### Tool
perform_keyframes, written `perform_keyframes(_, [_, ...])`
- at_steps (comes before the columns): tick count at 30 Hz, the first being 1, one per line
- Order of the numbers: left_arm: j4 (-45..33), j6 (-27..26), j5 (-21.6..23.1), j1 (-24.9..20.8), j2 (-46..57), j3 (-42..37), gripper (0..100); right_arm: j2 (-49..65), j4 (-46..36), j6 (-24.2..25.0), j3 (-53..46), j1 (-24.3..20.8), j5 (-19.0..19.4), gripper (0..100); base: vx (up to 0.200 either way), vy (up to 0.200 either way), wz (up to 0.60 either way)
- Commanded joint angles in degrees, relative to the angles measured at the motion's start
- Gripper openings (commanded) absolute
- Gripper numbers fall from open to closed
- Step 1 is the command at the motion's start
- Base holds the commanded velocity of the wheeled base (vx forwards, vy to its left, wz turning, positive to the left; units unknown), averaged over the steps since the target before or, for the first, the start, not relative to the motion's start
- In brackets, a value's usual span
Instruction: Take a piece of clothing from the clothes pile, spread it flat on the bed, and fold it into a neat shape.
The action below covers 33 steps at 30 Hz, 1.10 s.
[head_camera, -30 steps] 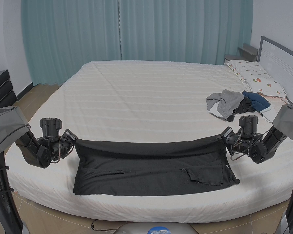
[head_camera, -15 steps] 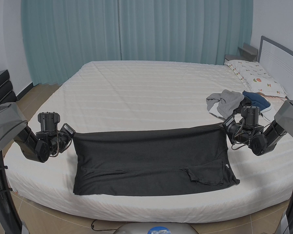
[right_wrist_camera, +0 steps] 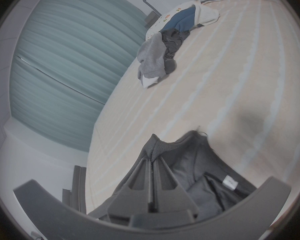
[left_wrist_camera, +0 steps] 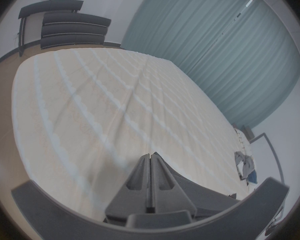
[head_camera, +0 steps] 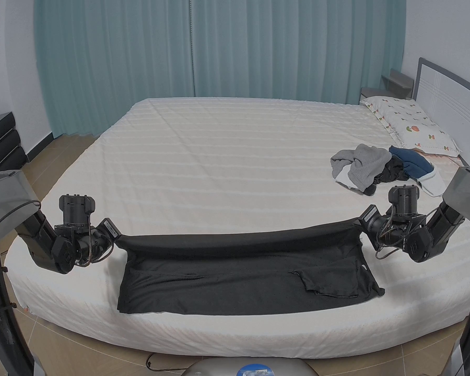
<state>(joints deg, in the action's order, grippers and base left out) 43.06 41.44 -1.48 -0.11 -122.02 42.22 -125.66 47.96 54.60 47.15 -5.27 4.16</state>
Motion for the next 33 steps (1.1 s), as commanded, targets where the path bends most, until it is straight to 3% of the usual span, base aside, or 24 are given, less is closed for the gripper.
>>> perform_keyframes(1, [0.01, -2.32, -0.11, -0.24, 0.81, -3.72, 0, 0.33, 0.56, -2.31, -4.88, -0.01, 0.06, 0, 0.000, 0.000, 0.00])
perform_keyframes(19, [-0.08, -2.68, -0.19, -2.09, -2.44, -7.76, 0, -5.03, 1.00, -2.92, -6.90, 0.08, 0.24, 0, 0.000, 0.000, 0.00])
perform_keyframes(20, [-0.17, -2.59, -0.19, -2.18, -2.44, -7.94, 100, -5.12, 1.00, -2.92, -6.99, 0.08, 0.24, 0, 0.000, 0.000, 0.00])
perform_keyframes(22, [-0.08, -2.59, -0.19, -2.44, -2.44, -8.29, 100, -5.21, 1.00, -2.75, -6.99, -0.01, 0.24, 0, 0.000, 0.000, 0.00])
perform_keyframes(23, [-0.08, -2.59, -0.19, -2.53, -2.35, -8.29, 100, -5.03, 1.00, -2.57, -6.99, -0.01, 0.24, 100, 0.000, 0.000, 0.00])
perform_keyframes(33, [-0.08, -2.24, -0.19, -1.91, 0.20, -8.47, 100, 3.58, 4.34, -0.46, -11.03, 1.84, 1.47, 100, 0.000, 0.000, 0.00])
